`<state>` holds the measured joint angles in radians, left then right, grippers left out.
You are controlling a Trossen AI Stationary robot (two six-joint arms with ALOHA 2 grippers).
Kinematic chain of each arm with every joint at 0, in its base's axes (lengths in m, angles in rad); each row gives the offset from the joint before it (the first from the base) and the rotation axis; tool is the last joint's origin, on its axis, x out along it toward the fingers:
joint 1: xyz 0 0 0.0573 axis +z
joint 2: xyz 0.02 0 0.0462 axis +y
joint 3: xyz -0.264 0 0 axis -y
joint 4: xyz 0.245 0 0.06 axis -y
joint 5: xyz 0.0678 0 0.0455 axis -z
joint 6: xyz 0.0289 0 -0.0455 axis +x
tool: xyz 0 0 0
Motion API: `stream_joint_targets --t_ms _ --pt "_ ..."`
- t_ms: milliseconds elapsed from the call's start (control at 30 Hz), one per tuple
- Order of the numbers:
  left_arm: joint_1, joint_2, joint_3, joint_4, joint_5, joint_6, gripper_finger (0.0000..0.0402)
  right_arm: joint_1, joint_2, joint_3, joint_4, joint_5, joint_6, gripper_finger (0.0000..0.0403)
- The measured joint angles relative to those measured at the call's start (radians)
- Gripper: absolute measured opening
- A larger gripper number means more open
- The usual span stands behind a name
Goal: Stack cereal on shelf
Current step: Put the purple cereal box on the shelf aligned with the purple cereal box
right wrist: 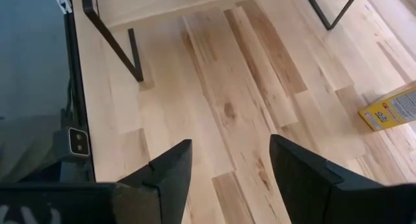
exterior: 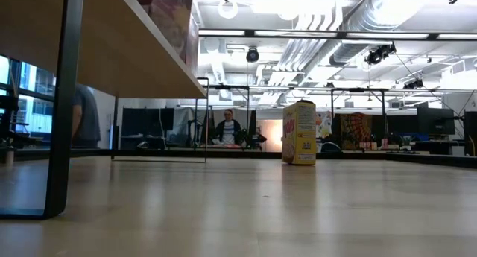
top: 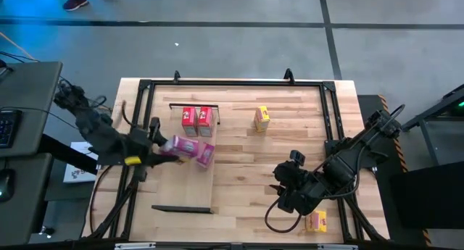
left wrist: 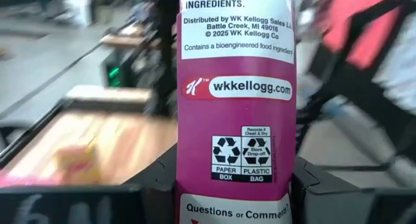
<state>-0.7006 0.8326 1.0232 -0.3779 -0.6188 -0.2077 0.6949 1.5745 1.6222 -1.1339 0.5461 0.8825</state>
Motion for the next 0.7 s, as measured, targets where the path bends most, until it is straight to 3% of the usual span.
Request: stream_joint_targets --t_ms 367,533,700 --pt "-0.225 -0.045 -0.311 -0.032 -0.480 -0.336 0.0129 0.000 0.000 0.000 -0.002 0.028 0.000 0.0195" --pt "-0.344 -0.057 -0.470 0.110 -0.695 -0.418 0.0129 0.000 0.000 0.000 -0.002 0.054 0.008 0.0195" --pt "-0.410 -0.029 -0.589 0.312 -0.800 -0.401 0.0129 0.000 0.000 0.000 -0.002 0.074 0.008 0.0195"
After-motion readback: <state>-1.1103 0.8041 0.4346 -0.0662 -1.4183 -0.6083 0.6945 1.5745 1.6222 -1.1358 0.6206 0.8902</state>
